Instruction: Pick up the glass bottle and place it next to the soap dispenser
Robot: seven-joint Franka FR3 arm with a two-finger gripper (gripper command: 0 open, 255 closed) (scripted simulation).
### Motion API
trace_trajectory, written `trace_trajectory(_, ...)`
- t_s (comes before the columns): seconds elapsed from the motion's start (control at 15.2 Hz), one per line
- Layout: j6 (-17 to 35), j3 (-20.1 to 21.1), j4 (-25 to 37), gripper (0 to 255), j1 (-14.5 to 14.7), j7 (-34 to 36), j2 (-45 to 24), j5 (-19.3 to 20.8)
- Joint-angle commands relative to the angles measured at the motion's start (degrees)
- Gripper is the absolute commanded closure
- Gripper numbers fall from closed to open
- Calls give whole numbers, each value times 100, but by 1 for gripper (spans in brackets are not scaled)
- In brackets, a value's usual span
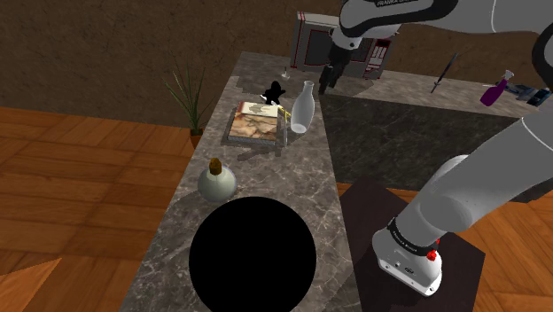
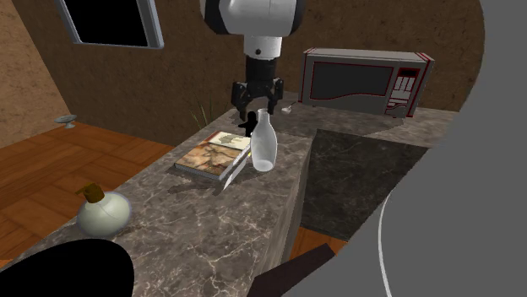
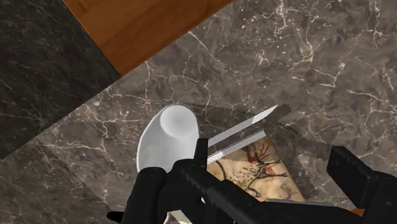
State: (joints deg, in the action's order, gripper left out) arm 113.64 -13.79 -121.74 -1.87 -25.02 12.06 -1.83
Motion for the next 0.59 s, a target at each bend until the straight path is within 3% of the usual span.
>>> trace_trajectory(0.0,169,-106,308,0,-24,-202,-450,-78)
trace_trajectory(0.53,381,-336,1877,0,-255,-909,-2165,-557)
